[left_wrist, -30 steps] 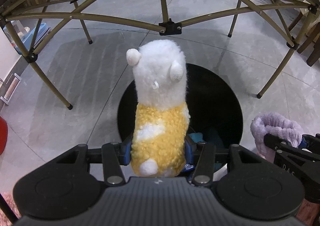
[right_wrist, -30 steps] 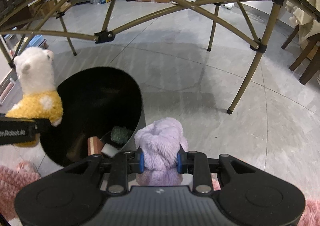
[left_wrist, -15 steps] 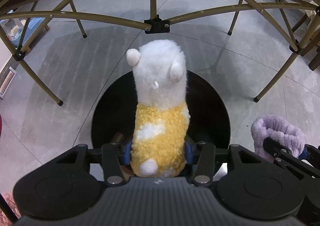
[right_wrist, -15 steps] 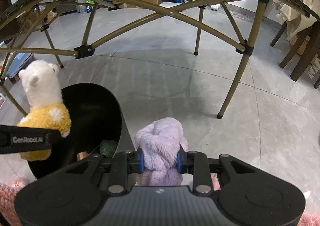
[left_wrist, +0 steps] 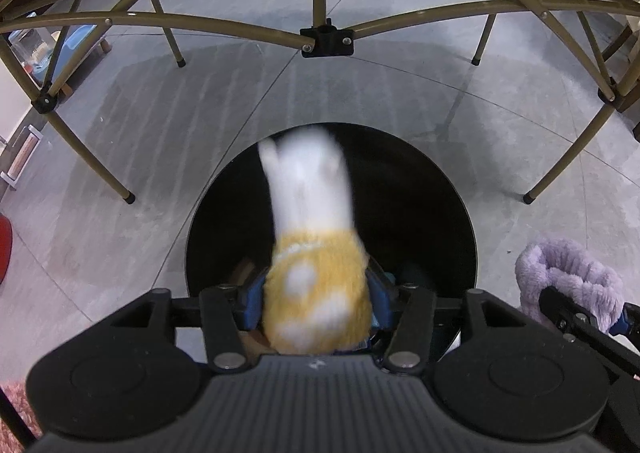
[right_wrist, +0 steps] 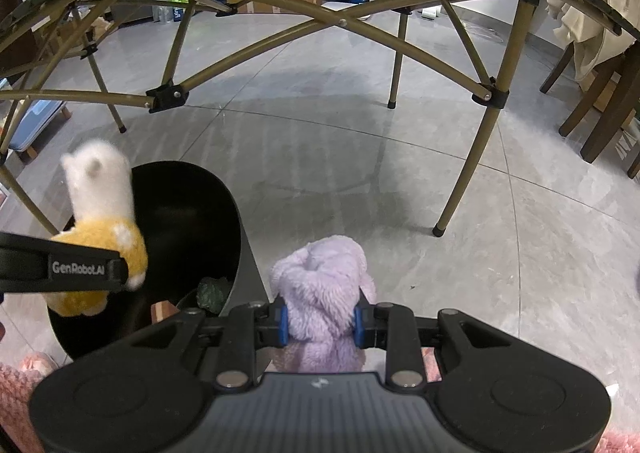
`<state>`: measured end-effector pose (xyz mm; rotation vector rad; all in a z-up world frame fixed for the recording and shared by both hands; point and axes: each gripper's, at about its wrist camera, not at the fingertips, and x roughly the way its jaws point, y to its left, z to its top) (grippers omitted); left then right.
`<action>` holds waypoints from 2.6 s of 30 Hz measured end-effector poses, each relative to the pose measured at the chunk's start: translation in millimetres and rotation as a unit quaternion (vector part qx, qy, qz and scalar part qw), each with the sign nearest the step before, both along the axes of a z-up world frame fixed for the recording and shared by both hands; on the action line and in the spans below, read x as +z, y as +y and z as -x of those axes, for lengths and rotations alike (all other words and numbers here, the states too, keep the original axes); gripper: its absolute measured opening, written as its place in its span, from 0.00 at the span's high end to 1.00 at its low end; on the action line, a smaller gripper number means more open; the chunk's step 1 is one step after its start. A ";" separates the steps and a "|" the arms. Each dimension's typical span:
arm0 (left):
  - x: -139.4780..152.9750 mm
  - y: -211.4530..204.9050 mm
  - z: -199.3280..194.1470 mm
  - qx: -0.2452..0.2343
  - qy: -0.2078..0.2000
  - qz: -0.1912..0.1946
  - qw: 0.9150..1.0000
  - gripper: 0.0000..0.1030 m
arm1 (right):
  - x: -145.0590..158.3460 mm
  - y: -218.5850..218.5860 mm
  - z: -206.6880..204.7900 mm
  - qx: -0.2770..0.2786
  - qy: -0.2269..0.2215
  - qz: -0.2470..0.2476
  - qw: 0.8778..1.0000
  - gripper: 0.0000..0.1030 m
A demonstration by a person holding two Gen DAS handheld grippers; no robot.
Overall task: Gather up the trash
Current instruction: 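Lower the plush alpaca into the bin and open the left tool, then lower the lavender fluffy headband into the bin and open the right tool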
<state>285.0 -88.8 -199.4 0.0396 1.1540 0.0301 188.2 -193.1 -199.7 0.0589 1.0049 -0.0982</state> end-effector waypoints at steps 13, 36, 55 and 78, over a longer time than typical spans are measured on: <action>2.4 6.2 0.8 0.009 -0.002 -0.003 1.000 0.03 | -1.0 -0.6 1.1 -0.002 0.001 -0.001 1.000 0.73; 16.7 43.2 8.7 0.020 -0.020 -0.010 1.000 0.02 | 11.6 23.3 -2.0 0.032 -0.017 -0.010 0.999 0.73; 25.1 98.8 23.9 0.047 -0.021 -0.021 0.998 0.02 | 21.6 87.8 -17.0 0.085 -0.013 -0.021 0.996 0.73; 13.3 162.4 32.0 0.109 0.000 -0.036 0.993 0.02 | -12.0 151.4 -50.6 0.111 0.040 -0.030 0.993 0.73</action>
